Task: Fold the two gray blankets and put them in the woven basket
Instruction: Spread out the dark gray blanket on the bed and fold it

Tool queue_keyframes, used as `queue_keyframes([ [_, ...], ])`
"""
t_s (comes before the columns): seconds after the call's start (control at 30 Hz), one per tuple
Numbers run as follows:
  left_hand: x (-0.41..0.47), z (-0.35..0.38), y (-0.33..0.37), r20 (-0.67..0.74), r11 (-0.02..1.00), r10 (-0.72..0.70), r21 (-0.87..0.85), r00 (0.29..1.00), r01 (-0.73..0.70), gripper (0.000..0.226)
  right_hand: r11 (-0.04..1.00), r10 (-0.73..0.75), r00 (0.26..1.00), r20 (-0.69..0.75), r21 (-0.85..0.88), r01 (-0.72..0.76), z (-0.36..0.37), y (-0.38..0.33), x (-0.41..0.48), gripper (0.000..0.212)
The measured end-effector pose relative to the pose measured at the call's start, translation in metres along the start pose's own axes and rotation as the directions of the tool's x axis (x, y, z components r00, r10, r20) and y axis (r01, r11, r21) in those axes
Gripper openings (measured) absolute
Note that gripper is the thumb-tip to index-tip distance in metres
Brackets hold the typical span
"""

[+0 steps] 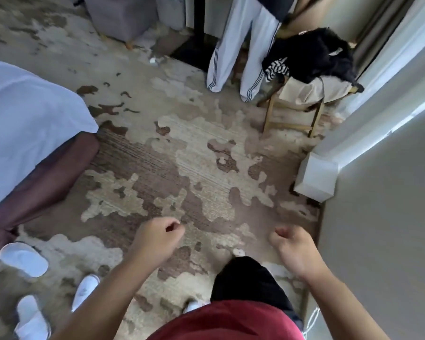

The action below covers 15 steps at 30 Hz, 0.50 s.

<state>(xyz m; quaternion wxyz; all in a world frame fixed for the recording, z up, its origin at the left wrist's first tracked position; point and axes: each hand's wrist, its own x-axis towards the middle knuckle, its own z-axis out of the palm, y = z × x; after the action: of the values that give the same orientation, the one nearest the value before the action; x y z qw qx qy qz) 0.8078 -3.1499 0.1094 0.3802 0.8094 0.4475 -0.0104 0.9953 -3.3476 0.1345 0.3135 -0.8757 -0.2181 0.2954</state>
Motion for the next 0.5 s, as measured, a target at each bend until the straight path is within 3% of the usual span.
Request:
queue_keyframes([
  [0.1,0.078,-0.018,0.040,-0.033,0.995,0.039,-0.086,0.999,-0.042,0.027,0.980,0.198,0.979,0.045,-0.005,-0.198,-0.011,0.014,0.043,0.022],
  [0.23,0.186,-0.042,0.075,-0.116,0.991,0.051,-0.117,0.992,-0.064,0.029,0.969,0.245,0.968,0.057,-0.009,-0.245,-0.018,0.003,0.135,0.026],
  [0.37,0.262,-0.084,0.088,-0.169,0.982,0.011,-0.183,0.986,-0.042,0.037,0.982,0.182,0.974,0.133,-0.065,-0.175,-0.020,-0.059,0.250,0.036],
  [0.5,0.306,-0.134,0.080,-0.238,0.976,-0.108,-0.212,0.965,0.057,0.048,0.995,-0.003,0.965,0.261,-0.100,0.030,-0.009,-0.167,0.358,0.037],
])
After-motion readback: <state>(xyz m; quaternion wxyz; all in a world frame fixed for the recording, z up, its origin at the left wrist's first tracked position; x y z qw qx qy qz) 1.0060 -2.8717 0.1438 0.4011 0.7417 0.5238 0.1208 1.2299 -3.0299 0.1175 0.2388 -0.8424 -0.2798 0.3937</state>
